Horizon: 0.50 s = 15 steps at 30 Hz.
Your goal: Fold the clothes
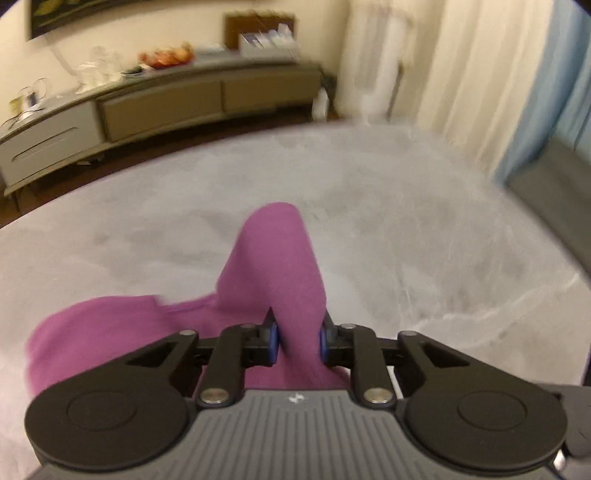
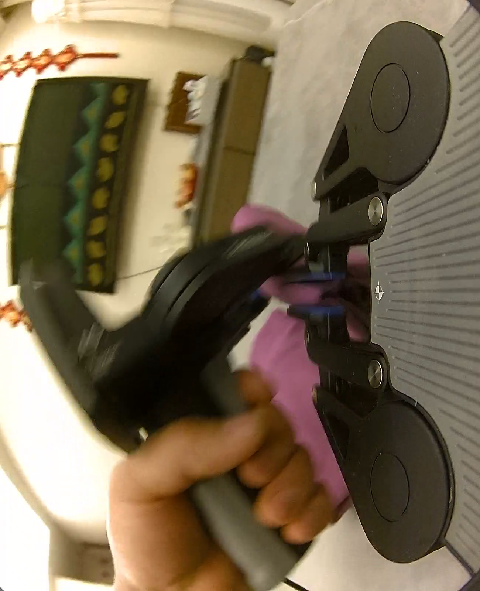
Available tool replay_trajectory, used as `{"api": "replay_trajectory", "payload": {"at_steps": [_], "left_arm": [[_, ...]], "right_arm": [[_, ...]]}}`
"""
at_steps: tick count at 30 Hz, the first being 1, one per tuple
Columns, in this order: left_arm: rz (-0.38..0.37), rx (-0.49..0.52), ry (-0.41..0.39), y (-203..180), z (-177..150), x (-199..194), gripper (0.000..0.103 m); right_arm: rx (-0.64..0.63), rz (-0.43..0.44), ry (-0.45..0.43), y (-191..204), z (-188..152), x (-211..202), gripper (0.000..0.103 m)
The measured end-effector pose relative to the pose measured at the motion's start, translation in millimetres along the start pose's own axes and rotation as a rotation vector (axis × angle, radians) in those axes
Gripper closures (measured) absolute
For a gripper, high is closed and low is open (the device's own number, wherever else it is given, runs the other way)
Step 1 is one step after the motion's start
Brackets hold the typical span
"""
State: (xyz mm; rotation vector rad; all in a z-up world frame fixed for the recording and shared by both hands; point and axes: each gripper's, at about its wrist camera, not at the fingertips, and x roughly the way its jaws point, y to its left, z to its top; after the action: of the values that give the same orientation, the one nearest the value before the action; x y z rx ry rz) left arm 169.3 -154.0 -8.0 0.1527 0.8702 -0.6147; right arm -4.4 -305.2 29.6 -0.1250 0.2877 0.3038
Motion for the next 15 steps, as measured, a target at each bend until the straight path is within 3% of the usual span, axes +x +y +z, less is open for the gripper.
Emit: {"api": "replay_trajectory", "payload": {"at_steps": [1,2,4,6,8,11,13,15], "left_arm": [[-0.01,-0.047,-0.04,21,-3,-22,0.084],[-0.019,-0.098,-0.075,44,-8,-42,0.084],[-0.034,-0.22,-0.103,101,-33,-71,0.084],[-0.034,-0.346,-0.08,147,-61,-70,0.084],[-0.071,-0.425,-0.093,169,-84,-60,0.084],[-0.124,-0.536,-0.111,199,-117,-46,0.082],[-0.146,-0.554,-0.13,199,-124,-43,0.081],[-0.193,-0.571,-0.139,194,-129,-41,0.08]], "right_arm": [[-0.004,0.025,-0.036,5,3,-9,0.063],[-0.005,0.068,-0.071,14,7,-11,0.06],[-0.007,0.152,-0.058,35,9,-6,0.06],[-0.006,0.238,-0.009,60,9,7,0.063],[-0.049,0.305,0.051,95,6,30,0.071],[-0.138,0.313,0.155,135,-5,59,0.075],[-0.193,0.276,0.21,144,-15,67,0.085],[-0.211,0.22,0.259,130,-17,68,0.085]]}}
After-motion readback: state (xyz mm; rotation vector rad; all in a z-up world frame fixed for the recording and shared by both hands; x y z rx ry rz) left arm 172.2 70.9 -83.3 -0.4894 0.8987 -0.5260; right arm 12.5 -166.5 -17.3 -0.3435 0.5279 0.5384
